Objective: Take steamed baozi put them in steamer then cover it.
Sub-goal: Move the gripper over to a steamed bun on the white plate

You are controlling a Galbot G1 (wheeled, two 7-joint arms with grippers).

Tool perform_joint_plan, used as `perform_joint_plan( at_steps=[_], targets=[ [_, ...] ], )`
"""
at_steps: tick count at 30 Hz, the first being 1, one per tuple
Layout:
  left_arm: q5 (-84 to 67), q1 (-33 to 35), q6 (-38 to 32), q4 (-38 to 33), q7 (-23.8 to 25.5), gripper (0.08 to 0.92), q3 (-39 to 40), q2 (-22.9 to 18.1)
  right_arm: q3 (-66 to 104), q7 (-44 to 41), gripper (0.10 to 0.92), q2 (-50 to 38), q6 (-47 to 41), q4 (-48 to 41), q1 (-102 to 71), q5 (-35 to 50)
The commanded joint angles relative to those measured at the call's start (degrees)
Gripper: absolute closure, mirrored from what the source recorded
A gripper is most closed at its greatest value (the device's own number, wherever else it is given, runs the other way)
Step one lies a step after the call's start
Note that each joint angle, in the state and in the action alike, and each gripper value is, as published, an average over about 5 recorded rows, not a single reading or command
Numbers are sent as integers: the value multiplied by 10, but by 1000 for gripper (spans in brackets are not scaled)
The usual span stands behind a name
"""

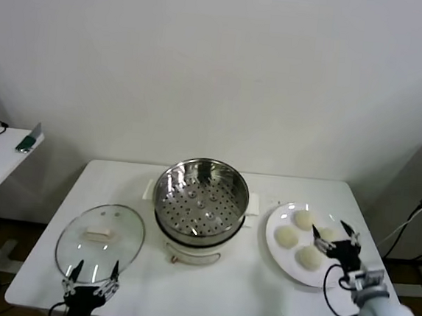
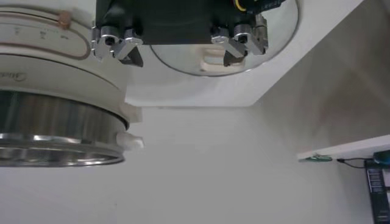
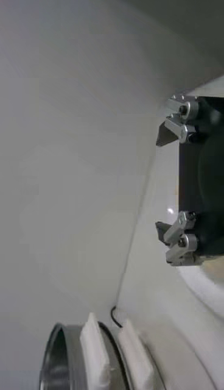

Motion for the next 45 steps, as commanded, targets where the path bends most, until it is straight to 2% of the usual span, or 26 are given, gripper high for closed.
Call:
perform_joint_plan(
  at_steps=[1,4,7,11,16,20,27,39,45],
  targets=[
    [4,-3,-3,6,0,177,4,1,-184,-202,203,-154,18,-108,221,-127],
    [8,-4,-4,10,0,177,5,1,-331,-306,203,-175,80,-171,360,-185],
    [9,-4,-5,13,1,177,5,1,-483,-390,203,-169,139,-236,522,-204],
    [11,-6,-5,19,1,177,5,1,-693,-462,203,-134,173,-306,717,-177],
    [13,-9,-6,26,1,177,7,1,-820,-476,203,-76,132,-359,802,-97],
    [14,-10,-6,29,2,177,8,2,-818,-462,203,-33,90,-396,770,-49],
    [15,-10,-6,32,2,177,5,5,-749,-436,203,29,58,-439,671,-30],
    [15,-11,-9,38,1,177,6,6,-702,-406,203,123,101,-554,640,-111],
    [15,-11,-11,42,0,177,7,6,-695,-403,215,138,102,-568,632,-113]
  ],
)
